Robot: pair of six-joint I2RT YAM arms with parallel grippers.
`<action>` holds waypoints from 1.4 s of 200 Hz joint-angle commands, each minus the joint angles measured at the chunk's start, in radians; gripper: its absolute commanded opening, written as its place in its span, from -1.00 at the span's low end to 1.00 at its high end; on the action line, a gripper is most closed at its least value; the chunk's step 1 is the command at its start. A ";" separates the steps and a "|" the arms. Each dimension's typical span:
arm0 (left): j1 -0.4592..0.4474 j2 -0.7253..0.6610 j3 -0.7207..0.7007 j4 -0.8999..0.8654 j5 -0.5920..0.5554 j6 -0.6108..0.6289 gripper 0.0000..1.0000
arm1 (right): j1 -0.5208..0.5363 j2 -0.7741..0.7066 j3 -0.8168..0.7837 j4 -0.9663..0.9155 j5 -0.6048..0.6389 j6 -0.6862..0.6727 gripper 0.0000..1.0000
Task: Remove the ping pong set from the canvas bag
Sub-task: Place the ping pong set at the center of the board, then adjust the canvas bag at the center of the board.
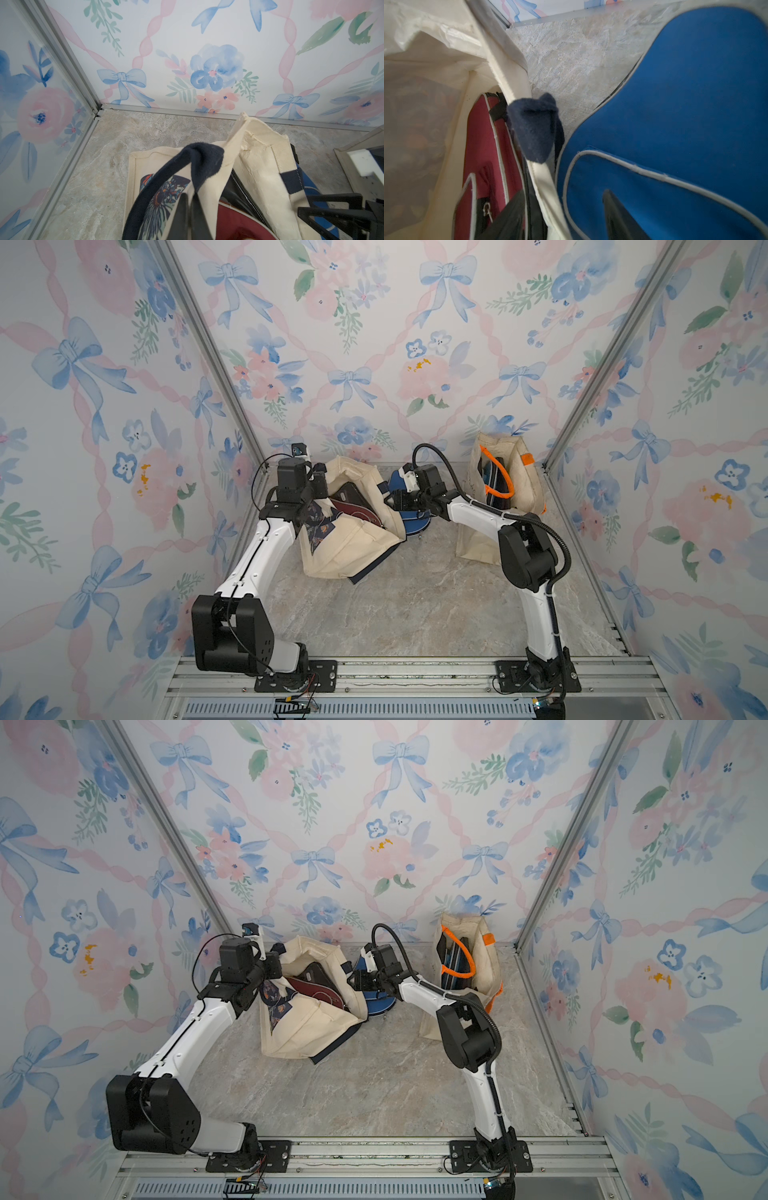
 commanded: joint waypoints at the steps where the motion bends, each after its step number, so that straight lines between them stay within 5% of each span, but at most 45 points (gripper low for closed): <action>1: -0.006 -0.025 0.006 0.061 0.006 -0.001 -1.00 | 0.027 0.011 0.032 0.062 -0.040 0.028 -0.51; 20: -0.006 -0.005 0.029 0.062 0.011 0.003 -1.00 | 0.045 -0.008 0.020 0.083 -0.043 0.041 -1.00; 100: 0.003 0.075 0.177 0.076 0.032 0.038 -1.00 | 0.203 -0.275 -0.355 0.274 0.177 0.133 -1.00; 156: 0.005 0.088 0.201 0.085 0.071 0.081 -1.00 | 0.434 -0.351 -0.641 0.546 0.546 0.308 -1.00; 239: -0.059 -0.068 -0.010 0.146 0.247 0.167 -1.00 | 0.419 -0.245 -0.585 0.607 0.558 0.376 -1.00; 280: -0.131 -0.164 -0.129 0.177 0.220 0.289 -1.00 | 0.411 -0.237 -0.620 0.642 0.548 0.394 -1.00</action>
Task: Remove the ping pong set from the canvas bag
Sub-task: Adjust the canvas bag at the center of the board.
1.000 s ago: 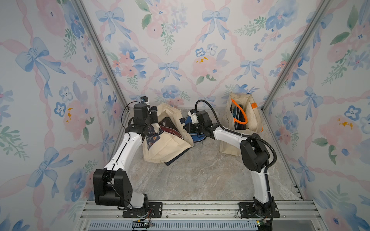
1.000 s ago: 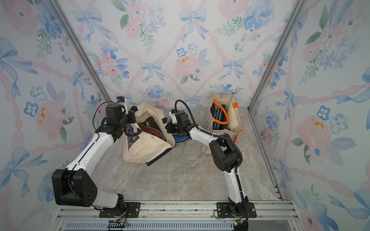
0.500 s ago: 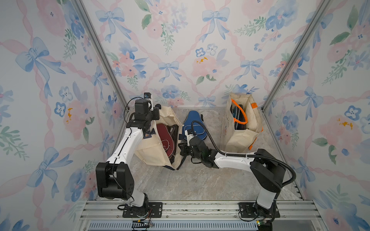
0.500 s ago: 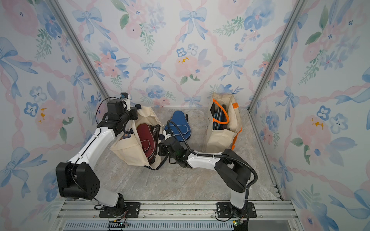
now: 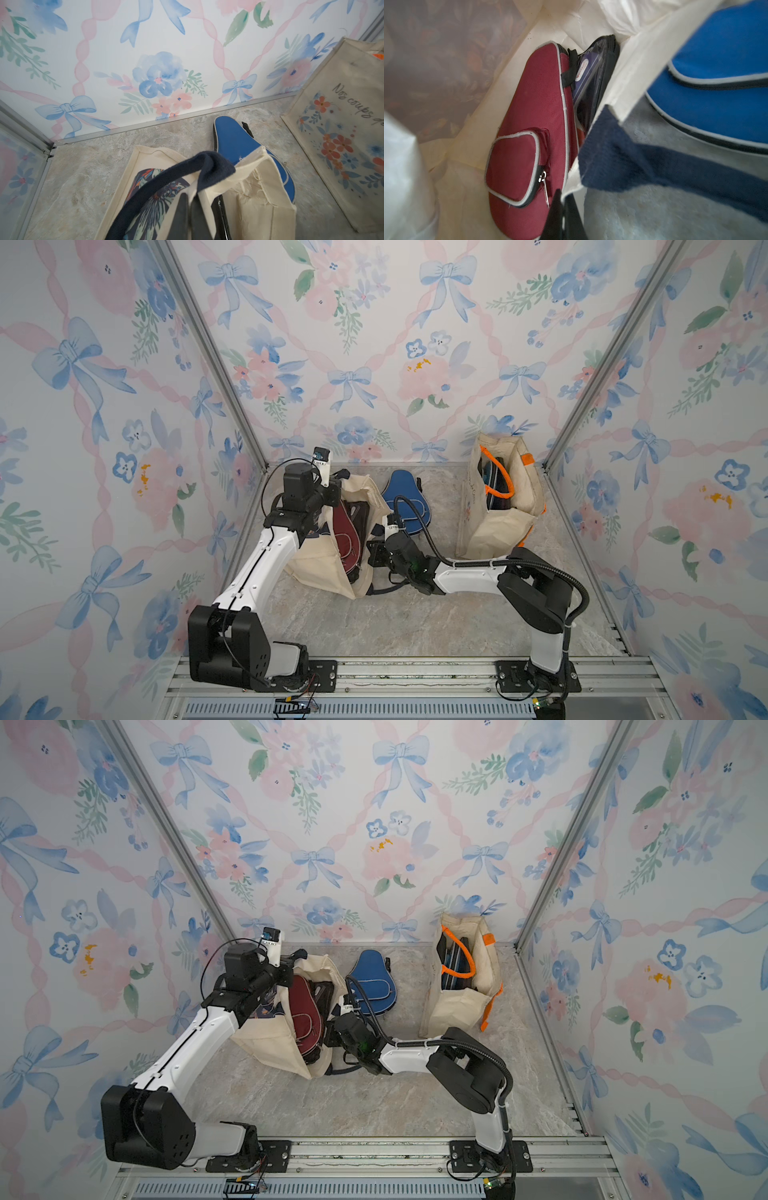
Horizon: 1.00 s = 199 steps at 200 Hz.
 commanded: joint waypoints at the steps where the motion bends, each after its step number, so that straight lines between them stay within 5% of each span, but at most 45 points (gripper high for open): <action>1: -0.054 -0.080 -0.033 0.105 0.023 0.099 -1.00 | -0.016 0.022 -0.005 0.066 0.004 0.024 -1.00; 17: -0.085 -0.104 -0.058 0.101 -0.021 0.144 -1.00 | -0.025 0.009 -0.028 0.070 0.003 0.031 -0.92; 50: -0.106 -0.109 -0.062 0.054 -0.092 0.176 -1.00 | -0.039 -0.042 -0.087 0.062 0.019 0.028 -0.09; 75: -0.133 -0.097 -0.046 0.022 -0.150 0.194 -1.00 | -0.045 -0.094 -0.148 0.067 0.056 0.010 0.26; 151: -0.139 -0.062 -0.024 -0.014 -0.201 0.180 -1.00 | -0.012 -0.289 -0.306 0.097 0.139 -0.057 0.39; 199: -0.139 -0.043 -0.010 -0.022 -0.213 0.162 -1.00 | 0.079 -0.264 -0.210 0.039 0.059 -0.063 0.42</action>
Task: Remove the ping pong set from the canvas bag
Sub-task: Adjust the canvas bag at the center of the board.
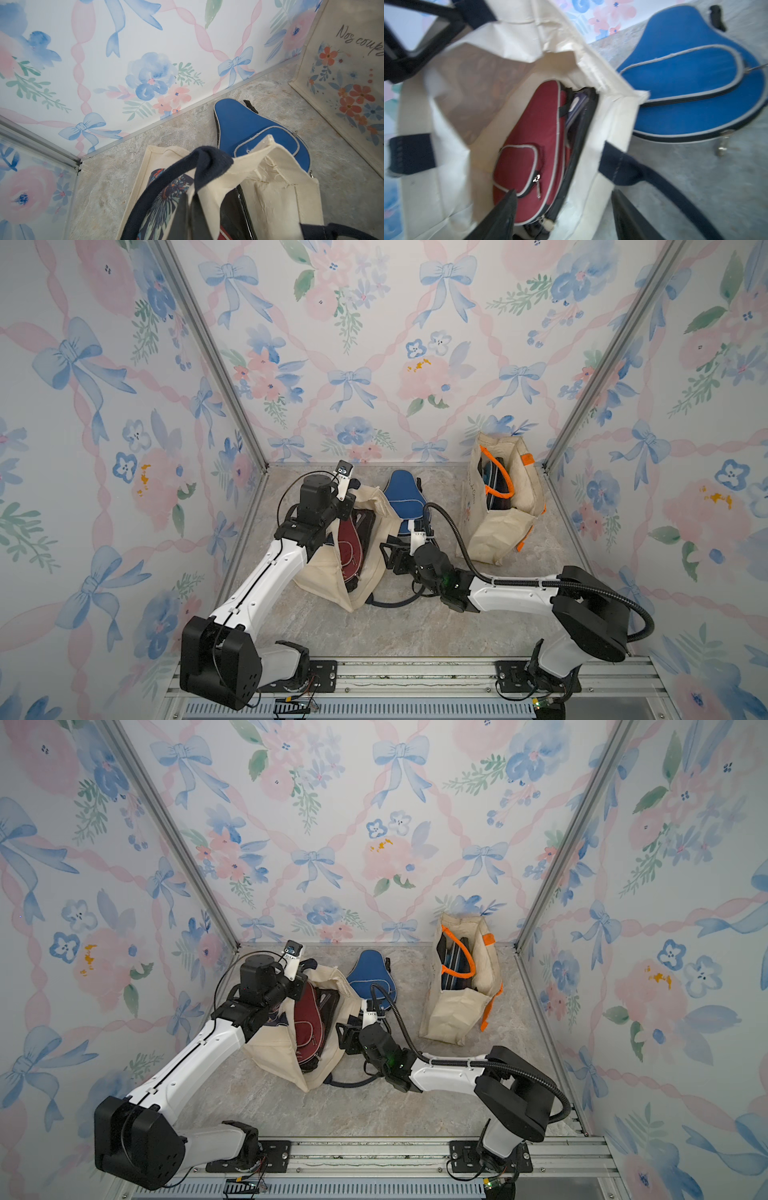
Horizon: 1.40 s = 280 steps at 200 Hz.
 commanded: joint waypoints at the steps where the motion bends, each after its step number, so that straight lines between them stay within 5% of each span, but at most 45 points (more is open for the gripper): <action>1: -0.003 0.008 0.036 0.007 -0.025 -0.016 -1.00 | 0.030 0.054 0.068 -0.011 -0.056 0.000 0.42; 63: -0.003 -0.005 0.037 0.007 -0.019 -0.060 -1.00 | 0.011 0.240 0.238 -0.046 -0.259 0.120 0.55; 147: -0.004 0.004 0.039 0.007 -0.018 -0.071 -1.00 | -0.032 0.365 0.259 0.030 -0.398 0.299 0.56; 280: -0.018 0.001 0.035 0.008 -0.030 -0.069 -1.00 | -0.047 0.430 0.275 0.252 -0.495 0.321 0.56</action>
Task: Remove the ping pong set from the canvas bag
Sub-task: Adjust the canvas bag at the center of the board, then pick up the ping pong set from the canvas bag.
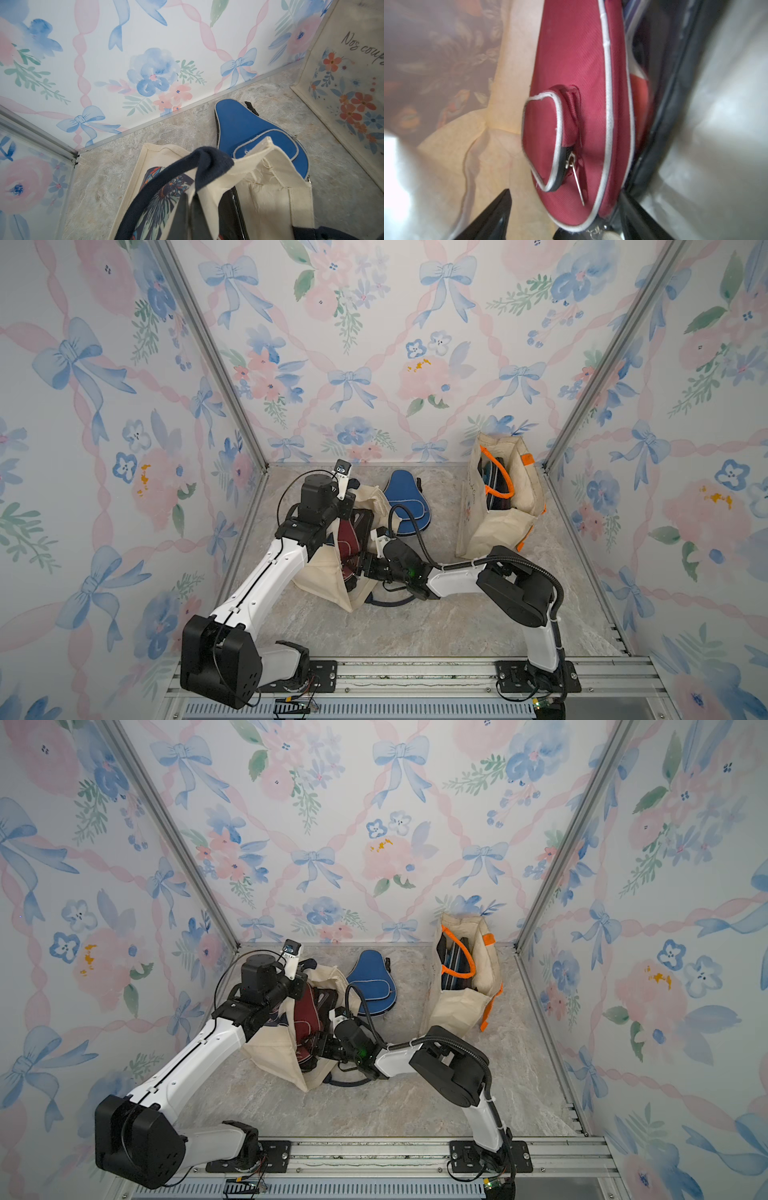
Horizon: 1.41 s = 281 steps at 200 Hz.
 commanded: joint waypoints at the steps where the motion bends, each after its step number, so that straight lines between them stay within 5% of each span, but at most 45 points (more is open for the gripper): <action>1: -0.011 -0.001 0.030 0.016 -0.010 -0.016 -1.00 | -0.005 0.003 0.014 0.113 -0.021 -0.017 0.56; 96: -0.019 0.000 0.028 0.016 -0.026 -0.013 -1.00 | 0.035 -0.072 -0.048 0.205 0.000 -0.104 0.48; 145: -0.024 0.002 0.026 0.016 -0.033 -0.010 -1.00 | 0.036 -0.031 -0.050 0.263 -0.021 -0.055 0.19; 281: -0.039 0.019 0.024 0.014 -0.051 -0.006 -1.00 | 0.095 -0.100 -0.095 -0.027 0.075 -0.186 0.13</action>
